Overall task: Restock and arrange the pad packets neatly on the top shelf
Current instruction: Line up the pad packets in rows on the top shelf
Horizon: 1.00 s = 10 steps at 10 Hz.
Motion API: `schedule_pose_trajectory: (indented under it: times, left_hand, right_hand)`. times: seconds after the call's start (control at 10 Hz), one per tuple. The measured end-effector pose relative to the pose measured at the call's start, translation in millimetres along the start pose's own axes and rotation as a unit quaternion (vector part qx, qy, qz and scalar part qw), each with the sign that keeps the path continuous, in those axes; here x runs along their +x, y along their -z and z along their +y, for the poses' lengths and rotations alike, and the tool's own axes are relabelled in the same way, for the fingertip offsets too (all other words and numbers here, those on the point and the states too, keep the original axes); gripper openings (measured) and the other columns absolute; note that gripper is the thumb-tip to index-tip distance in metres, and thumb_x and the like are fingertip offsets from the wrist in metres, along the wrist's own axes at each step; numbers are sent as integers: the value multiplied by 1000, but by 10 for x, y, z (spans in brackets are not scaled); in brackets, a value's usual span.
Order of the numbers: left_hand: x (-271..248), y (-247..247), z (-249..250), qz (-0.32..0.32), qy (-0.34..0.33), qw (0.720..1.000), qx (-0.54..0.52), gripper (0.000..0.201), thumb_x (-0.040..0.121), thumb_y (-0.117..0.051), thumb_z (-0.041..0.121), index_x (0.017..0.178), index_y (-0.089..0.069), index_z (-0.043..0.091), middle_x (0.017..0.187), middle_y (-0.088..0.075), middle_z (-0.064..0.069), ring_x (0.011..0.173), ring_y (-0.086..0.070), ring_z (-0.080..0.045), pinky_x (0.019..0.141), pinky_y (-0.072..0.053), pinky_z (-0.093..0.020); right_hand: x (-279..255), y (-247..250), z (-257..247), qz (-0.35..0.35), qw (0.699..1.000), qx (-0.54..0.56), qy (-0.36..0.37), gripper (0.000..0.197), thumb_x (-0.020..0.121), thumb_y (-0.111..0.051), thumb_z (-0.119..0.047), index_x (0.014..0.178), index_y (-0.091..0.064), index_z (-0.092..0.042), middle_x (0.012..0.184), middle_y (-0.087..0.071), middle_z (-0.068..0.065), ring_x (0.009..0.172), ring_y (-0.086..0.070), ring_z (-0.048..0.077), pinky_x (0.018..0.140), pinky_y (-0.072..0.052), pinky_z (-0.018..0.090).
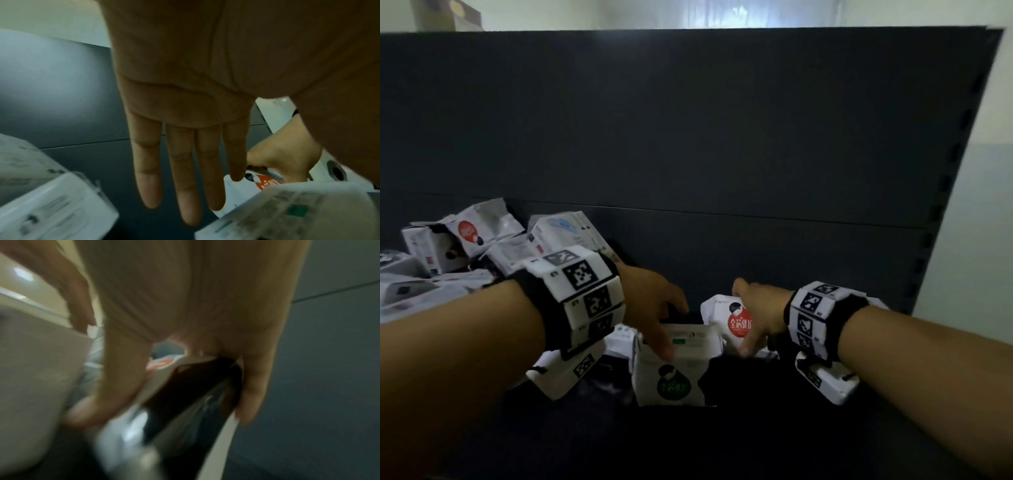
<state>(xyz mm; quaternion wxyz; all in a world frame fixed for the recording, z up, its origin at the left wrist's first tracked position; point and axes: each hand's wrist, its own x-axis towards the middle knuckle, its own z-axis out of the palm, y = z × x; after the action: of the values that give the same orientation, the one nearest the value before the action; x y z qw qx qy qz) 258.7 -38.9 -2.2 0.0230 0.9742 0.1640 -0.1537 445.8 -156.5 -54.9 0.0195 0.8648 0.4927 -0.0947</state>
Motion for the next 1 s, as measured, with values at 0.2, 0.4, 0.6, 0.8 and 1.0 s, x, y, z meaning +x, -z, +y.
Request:
schedule_pose_trajectory:
  times: [0.2, 0.4, 0.6, 0.8, 1.0]
  left_hand:
    - [190, 227, 454, 30, -51, 998, 27, 68, 79, -68, 51, 137, -43, 25, 130, -55, 8, 112, -53, -11, 91, -40, -22]
    - [450, 487, 898, 54, -35, 991, 116, 75, 81, -63, 55, 143, -36, 23, 142, -44, 3, 128, -44, -18, 101, -34, -29]
    - [1021, 535, 1401, 21, 20, 974, 225, 77, 78, -64, 58, 138, -43, 15, 138, -49, -4, 124, -49, -25, 103, -41, -36]
    - [1290, 510, 1430, 62, 83, 975, 194, 38, 94, -52, 22, 129, -54, 7, 135, -54, -13, 125, -51, -31, 100, -42, -42]
    - [1511, 492, 1613, 34, 92, 982, 160, 38, 92, -56, 25, 128, -57, 11, 132, -57, -11, 89, -43, -17, 83, -44, -37]
  right_hand:
    - [-146, -192, 284, 169, 964, -199, 50, 33, 92, -48, -10, 125, -40, -9, 124, -40, 14, 112, -44, 34, 78, -46, 44]
    - [-335, 249, 694, 77, 996, -28, 30, 42, 83, -73, -26, 118, -52, -16, 120, -52, 7, 104, -55, 28, 85, -47, 36]
    - [-549, 313, 1758, 54, 990, 28, -131, 56, 82, -74, -28, 132, -52, -13, 134, -54, 6, 120, -53, 26, 99, -44, 34]
    - [-391, 67, 2011, 47, 990, 76, -109, 79, 73, -82, -31, 140, -42, -20, 139, -50, 5, 123, -51, 26, 103, -42, 35]
    - [-404, 1, 2237, 61, 991, 53, -102, 71, 71, -82, -28, 132, -46, -27, 128, -50, 6, 113, -54, 27, 95, -46, 35]
